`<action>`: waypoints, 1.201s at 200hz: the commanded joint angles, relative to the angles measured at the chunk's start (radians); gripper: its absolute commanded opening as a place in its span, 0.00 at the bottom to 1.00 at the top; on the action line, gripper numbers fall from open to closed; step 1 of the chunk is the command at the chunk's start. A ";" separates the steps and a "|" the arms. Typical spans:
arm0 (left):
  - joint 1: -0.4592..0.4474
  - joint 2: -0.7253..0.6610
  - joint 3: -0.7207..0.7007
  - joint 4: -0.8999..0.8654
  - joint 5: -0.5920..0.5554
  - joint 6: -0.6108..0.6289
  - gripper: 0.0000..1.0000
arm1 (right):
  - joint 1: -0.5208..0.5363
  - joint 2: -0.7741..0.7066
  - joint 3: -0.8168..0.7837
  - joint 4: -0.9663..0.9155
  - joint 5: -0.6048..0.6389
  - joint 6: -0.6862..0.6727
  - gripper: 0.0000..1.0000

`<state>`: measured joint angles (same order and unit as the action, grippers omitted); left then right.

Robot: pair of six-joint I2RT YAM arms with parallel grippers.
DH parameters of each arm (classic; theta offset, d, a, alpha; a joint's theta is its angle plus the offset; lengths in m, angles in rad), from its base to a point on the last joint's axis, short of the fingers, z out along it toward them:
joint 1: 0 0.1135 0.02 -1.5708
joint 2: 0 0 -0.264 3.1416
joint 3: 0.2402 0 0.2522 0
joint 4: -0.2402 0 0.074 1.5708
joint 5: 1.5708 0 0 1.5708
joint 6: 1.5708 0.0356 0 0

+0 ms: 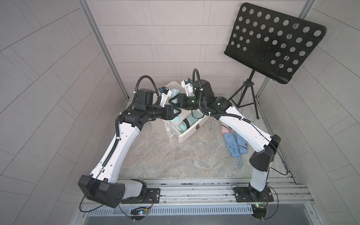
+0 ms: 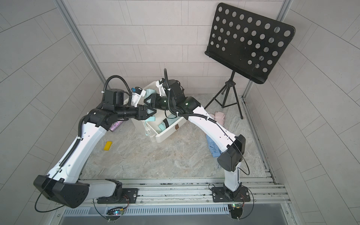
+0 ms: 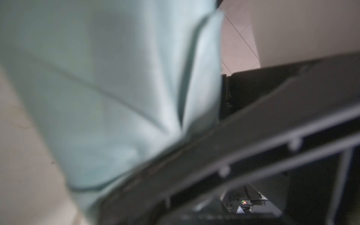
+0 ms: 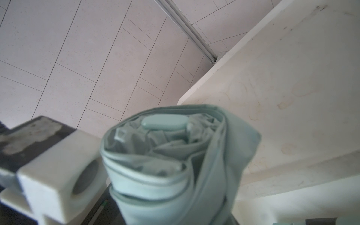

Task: Place the umbrella in the drawer by color
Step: Pick up the umbrella from the center of the board.

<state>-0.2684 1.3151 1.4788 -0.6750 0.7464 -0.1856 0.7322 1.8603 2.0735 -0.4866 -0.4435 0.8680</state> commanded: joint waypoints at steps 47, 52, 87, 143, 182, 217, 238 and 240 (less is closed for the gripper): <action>0.020 -0.020 -0.001 0.021 0.003 0.018 0.21 | 0.020 -0.043 0.002 0.033 -0.015 -0.024 0.81; 0.027 -0.020 0.000 0.021 0.011 0.018 0.20 | 0.018 -0.049 -0.005 0.035 -0.014 -0.028 0.83; 0.081 -0.004 0.043 -0.012 0.086 0.018 0.17 | -0.002 -0.111 -0.067 0.042 -0.027 -0.072 0.90; 0.141 0.039 0.180 -0.147 0.251 0.084 0.17 | -0.093 -0.356 -0.357 0.205 -0.099 -0.110 0.94; 0.143 0.064 0.259 -0.214 0.385 0.105 0.17 | -0.134 -0.467 -0.557 0.386 -0.226 -0.105 0.87; 0.143 0.062 0.291 -0.224 0.540 0.094 0.17 | -0.143 -0.484 -0.657 0.559 -0.281 -0.048 0.78; 0.143 0.052 0.297 -0.224 0.601 0.090 0.17 | -0.143 -0.463 -0.669 0.646 -0.306 -0.018 0.75; 0.142 0.052 0.297 -0.224 0.606 0.089 0.17 | -0.143 -0.461 -0.669 0.651 -0.307 -0.015 0.75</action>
<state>-0.1257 1.3869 1.7336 -0.9092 1.2015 -0.1146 0.5930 1.3918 1.4063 -0.0105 -0.6933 0.8070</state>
